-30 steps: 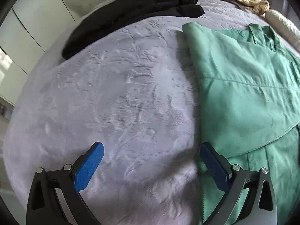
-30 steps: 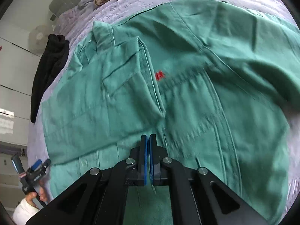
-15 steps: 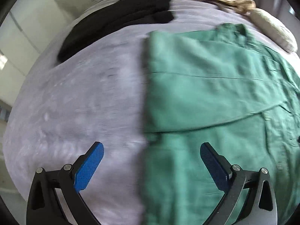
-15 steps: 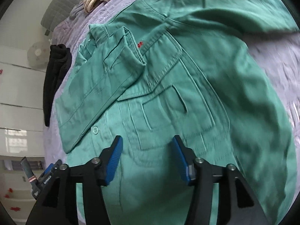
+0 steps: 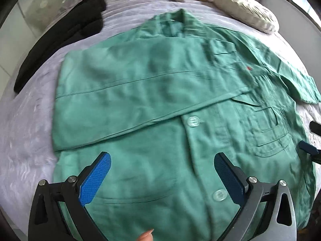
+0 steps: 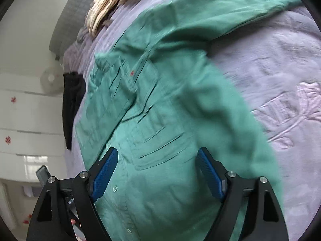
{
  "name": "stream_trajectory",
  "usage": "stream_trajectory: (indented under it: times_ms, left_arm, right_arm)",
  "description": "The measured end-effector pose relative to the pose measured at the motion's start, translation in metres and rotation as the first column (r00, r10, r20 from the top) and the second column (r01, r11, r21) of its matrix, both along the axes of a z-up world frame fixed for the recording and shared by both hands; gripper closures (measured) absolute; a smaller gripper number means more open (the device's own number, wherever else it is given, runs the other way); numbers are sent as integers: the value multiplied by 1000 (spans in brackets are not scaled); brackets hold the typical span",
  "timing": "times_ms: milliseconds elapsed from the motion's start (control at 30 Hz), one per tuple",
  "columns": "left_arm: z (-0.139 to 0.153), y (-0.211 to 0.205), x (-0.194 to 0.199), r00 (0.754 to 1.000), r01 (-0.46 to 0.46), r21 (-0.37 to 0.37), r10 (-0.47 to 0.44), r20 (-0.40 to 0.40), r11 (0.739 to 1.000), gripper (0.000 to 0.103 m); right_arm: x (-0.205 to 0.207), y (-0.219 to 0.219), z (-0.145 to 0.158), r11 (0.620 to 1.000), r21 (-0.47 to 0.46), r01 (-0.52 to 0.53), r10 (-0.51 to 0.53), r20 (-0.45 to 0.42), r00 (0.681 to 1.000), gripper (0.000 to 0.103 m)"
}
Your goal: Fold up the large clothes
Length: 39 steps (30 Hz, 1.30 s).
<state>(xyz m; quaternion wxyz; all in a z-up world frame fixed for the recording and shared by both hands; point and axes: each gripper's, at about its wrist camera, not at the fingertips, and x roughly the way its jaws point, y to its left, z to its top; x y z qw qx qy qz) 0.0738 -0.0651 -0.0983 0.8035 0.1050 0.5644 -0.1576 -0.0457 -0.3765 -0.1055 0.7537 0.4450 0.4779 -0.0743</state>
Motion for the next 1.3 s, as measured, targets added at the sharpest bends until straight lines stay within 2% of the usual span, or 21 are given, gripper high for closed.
stream_trajectory:
  times_ms: [333, 367, 500, 600, 767, 967, 1133, 1300]
  left_arm:
    - [-4, -80, -11, 995, 96, 9, -95, -40, 995, 0]
    - [-5, -88, -12, 994, 101, 7, -100, -49, 995, 0]
    - [-10, -113, -11, 991, 104, -9, -105, -88, 995, 0]
    - [-13, -128, -11, 988, 119, -4, -119, -99, 993, 0]
    - [-16, -150, -10, 984, 124, -10, -124, -124, 992, 0]
    - [-8, -171, -3, 989, 96, -29, -99, -109, 995, 0]
    - [-5, -195, 2, 988, 112, -35, -115, -100, 993, 0]
    - [-6, -209, -1, 988, 113, -45, -117, -97, 993, 0]
  right_arm:
    - [-32, -72, 4, 990, 4, 138, -138, 56, 989, 12]
    - [-35, -78, 4, 988, 12, 151, -151, 63, 986, 0]
    - [-47, -103, 6, 977, 17, 211, -211, 118, 970, 0]
    - [-53, -126, 6, 968, 15, 251, -251, 116, 961, 0]
    - [-57, -174, 2, 952, 65, 300, -305, 80, 949, 0]
    - [-56, -240, 6, 915, 44, 401, -403, 108, 909, 0]
    - [-43, -292, 7, 881, 59, 469, -472, 148, 869, 0]
    - [-30, -327, 0, 845, 126, 520, -534, 168, 828, 0]
